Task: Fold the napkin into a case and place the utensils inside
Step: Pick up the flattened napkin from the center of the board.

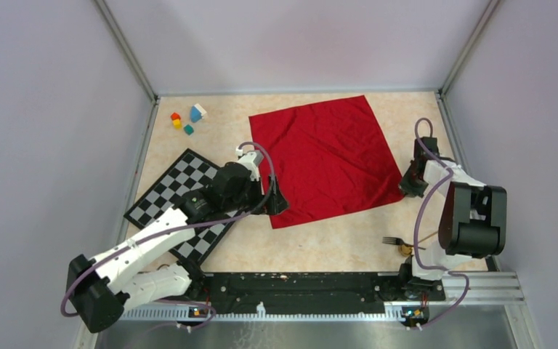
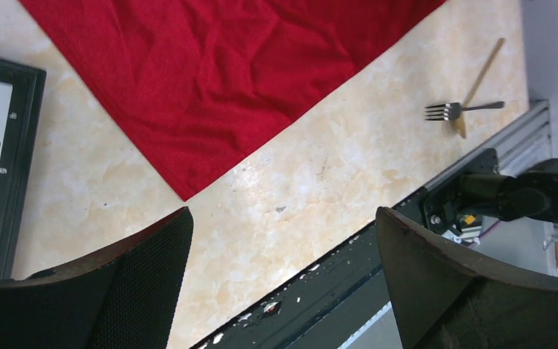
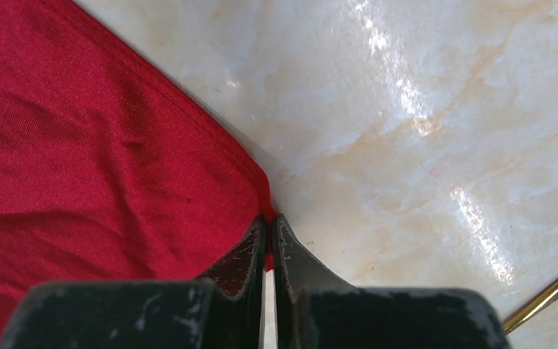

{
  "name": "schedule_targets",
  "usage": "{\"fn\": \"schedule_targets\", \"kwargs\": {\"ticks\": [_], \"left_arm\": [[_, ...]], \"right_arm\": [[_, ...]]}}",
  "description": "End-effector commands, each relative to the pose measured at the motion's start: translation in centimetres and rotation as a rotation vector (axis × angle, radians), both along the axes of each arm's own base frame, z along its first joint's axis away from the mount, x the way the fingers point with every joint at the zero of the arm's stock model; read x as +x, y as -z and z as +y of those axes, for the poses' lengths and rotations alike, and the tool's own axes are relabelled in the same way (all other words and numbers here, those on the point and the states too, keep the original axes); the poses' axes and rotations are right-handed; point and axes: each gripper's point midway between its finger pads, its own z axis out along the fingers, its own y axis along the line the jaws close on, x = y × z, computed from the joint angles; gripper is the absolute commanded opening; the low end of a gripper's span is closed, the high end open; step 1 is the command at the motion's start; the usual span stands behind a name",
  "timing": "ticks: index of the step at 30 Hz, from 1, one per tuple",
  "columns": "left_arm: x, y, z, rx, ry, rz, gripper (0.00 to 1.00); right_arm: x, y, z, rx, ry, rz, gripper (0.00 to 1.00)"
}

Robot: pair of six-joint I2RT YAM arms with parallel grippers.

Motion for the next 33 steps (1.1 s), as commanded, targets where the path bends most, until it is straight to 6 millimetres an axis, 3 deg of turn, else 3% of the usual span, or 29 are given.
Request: {"fn": "schedule_targets", "kwargs": {"ticks": [1,3,5,11,16,24,33], "left_arm": [[-0.2,4.4,1.1,0.103,-0.122,0.19,0.98],[-0.8,6.7,1.9,0.164,-0.217,0.33,0.97],[-1.6,8.5,2.4,0.213,-0.335,0.476,0.9],[-1.5,10.7,3.1,0.364,-0.639,0.715,0.86],[0.0,11.3,2.6,0.358,-0.8,0.753,0.75],[-0.1,13.9,1.4,0.363,-0.917,0.888,0.55],[-0.3,15.5,1.9,0.399,-0.994,0.918,0.53]], "right_arm": [[-1.8,0.3,1.0,0.052,0.029,-0.007,0.0],[-2.1,-0.2,1.4,0.075,0.049,-0.028,0.0],[-2.6,-0.7,1.5,0.074,0.088,-0.034,0.0],[-3.4,-2.3,1.6,0.045,0.161,-0.106,0.0],[-3.4,-3.7,1.6,0.029,0.181,-0.168,0.0],[-3.3,-4.7,1.9,0.039,0.157,-0.239,0.0],[-3.4,-3.9,2.0,0.036,0.132,-0.223,0.0]]}}
